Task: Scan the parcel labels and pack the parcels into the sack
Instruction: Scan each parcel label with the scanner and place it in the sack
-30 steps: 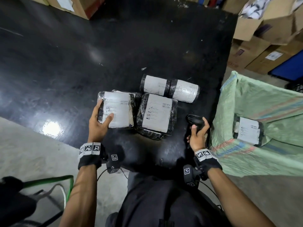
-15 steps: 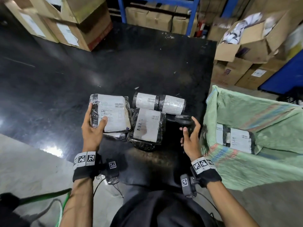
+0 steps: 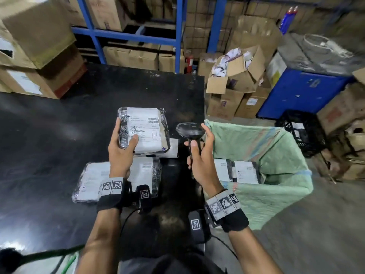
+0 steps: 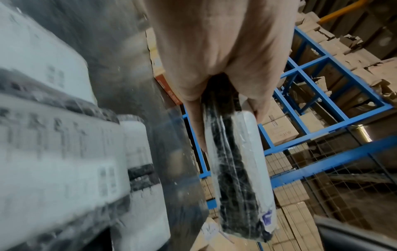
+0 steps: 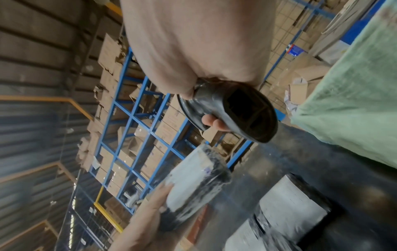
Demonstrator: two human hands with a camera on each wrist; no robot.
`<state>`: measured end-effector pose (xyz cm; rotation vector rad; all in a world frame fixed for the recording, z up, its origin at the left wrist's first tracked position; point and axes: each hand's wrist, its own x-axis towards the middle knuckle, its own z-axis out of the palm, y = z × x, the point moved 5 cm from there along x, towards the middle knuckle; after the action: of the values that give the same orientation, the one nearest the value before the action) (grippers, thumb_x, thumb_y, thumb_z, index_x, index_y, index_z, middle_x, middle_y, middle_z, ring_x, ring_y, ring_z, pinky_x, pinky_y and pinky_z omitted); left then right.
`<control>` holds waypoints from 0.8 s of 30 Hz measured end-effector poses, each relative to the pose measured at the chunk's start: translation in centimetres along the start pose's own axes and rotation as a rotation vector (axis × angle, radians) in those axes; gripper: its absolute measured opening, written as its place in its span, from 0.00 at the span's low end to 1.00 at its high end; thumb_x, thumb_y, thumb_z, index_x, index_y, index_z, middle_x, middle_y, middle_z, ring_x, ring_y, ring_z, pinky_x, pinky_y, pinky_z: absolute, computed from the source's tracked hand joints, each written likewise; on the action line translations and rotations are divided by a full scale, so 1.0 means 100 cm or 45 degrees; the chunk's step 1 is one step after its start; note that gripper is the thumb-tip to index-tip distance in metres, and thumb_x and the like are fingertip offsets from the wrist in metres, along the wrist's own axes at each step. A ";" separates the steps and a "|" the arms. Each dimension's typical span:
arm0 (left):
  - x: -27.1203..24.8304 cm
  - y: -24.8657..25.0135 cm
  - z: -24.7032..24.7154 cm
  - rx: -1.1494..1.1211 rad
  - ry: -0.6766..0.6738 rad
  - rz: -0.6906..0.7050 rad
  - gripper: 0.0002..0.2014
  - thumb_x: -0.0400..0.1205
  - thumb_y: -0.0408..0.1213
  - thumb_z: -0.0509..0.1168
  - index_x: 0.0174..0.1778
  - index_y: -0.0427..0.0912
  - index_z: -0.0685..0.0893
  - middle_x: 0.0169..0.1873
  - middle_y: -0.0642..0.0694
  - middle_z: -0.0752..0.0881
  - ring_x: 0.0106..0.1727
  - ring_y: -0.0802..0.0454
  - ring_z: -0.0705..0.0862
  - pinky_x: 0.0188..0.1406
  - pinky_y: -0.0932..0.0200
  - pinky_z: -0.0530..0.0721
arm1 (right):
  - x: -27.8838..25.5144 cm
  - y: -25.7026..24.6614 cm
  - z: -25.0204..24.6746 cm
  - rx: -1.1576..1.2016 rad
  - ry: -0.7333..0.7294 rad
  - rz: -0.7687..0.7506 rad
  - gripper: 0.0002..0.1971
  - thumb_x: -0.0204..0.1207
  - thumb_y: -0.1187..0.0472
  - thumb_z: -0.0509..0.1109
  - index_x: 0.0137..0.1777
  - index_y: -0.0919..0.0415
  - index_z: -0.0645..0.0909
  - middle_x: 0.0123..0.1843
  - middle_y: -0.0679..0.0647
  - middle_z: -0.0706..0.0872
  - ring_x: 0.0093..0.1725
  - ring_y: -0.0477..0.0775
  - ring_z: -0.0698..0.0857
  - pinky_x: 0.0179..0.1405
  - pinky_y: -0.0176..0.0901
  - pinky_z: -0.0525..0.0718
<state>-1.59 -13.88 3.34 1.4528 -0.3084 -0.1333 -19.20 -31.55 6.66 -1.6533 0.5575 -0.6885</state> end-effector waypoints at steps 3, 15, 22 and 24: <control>0.005 0.010 0.042 -0.008 -0.084 0.025 0.36 0.85 0.29 0.73 0.88 0.52 0.69 0.76 0.57 0.82 0.75 0.60 0.83 0.76 0.52 0.83 | 0.007 -0.018 -0.014 0.038 0.043 0.007 0.24 0.89 0.56 0.55 0.82 0.37 0.56 0.51 0.57 0.87 0.28 0.52 0.76 0.33 0.45 0.81; -0.023 -0.003 0.095 -0.128 -0.228 -0.041 0.37 0.84 0.23 0.72 0.88 0.47 0.69 0.80 0.50 0.80 0.79 0.54 0.81 0.79 0.49 0.81 | -0.016 -0.037 -0.022 0.093 0.072 0.035 0.23 0.90 0.54 0.55 0.80 0.34 0.57 0.49 0.60 0.86 0.27 0.54 0.76 0.28 0.46 0.79; -0.032 -0.004 0.095 -0.081 -0.249 -0.027 0.36 0.84 0.22 0.71 0.88 0.43 0.68 0.80 0.49 0.80 0.79 0.53 0.81 0.79 0.50 0.80 | -0.016 -0.043 -0.012 0.082 0.086 -0.018 0.23 0.89 0.55 0.58 0.80 0.34 0.59 0.54 0.55 0.88 0.34 0.43 0.79 0.40 0.51 0.80; -0.033 -0.006 0.094 -0.082 -0.250 -0.026 0.36 0.84 0.21 0.70 0.88 0.42 0.68 0.81 0.48 0.79 0.80 0.52 0.80 0.80 0.49 0.79 | -0.017 -0.043 -0.009 0.071 0.090 -0.026 0.23 0.89 0.53 0.58 0.80 0.33 0.59 0.60 0.58 0.87 0.40 0.39 0.80 0.48 0.50 0.80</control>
<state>-7.39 -22.04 3.19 1.3817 -0.4454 -0.3014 -21.07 -30.26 10.74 -1.5896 0.5677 -0.7728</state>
